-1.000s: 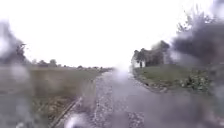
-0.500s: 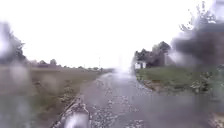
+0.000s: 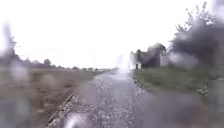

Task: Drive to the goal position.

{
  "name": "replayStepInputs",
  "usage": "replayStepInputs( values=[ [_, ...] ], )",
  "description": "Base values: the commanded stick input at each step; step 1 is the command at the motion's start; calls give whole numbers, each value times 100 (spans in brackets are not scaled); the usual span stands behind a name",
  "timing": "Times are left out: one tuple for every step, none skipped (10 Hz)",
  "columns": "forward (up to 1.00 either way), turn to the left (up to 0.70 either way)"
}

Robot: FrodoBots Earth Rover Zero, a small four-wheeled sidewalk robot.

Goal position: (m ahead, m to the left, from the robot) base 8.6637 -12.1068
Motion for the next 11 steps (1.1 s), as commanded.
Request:
replayStepInputs(
  values=[
    [100,0],
    [100,0],
    [100,0],
    [100,0],
    [100,20],
    [100,11],
    [100,0],
    [100,0],
    [100,0],
    [100,0],
    [100,0]
  ],
)
